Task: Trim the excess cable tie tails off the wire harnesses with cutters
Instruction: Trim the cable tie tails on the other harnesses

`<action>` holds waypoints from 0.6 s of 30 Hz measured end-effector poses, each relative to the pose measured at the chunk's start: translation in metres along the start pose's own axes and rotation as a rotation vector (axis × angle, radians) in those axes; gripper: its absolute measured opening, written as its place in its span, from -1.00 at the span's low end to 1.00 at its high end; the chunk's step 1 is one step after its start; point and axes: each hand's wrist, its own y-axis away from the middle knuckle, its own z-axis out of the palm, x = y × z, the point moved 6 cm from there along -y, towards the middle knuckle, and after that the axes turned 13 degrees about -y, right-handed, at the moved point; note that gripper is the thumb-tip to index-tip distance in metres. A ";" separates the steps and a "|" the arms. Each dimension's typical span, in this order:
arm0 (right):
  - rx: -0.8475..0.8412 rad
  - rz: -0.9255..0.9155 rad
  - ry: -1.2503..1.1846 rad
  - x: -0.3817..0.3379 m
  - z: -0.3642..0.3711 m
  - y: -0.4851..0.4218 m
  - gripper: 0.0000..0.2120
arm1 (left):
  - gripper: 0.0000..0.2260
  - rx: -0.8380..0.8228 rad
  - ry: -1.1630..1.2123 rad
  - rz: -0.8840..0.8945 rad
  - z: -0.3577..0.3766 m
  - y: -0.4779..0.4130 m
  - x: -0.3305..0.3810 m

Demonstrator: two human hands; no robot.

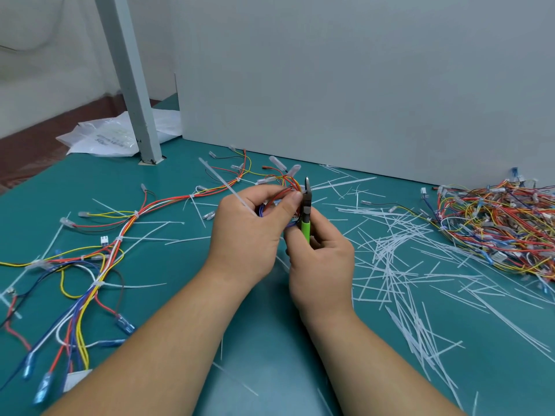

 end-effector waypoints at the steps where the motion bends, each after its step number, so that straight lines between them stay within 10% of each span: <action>1: -0.004 0.000 -0.002 0.000 0.000 0.000 -0.71 | -0.87 0.002 -0.004 0.001 0.000 0.000 0.000; 18: 0.043 0.094 -0.097 0.015 -0.005 -0.006 -0.86 | -0.88 -0.001 0.085 -0.061 0.003 0.005 0.003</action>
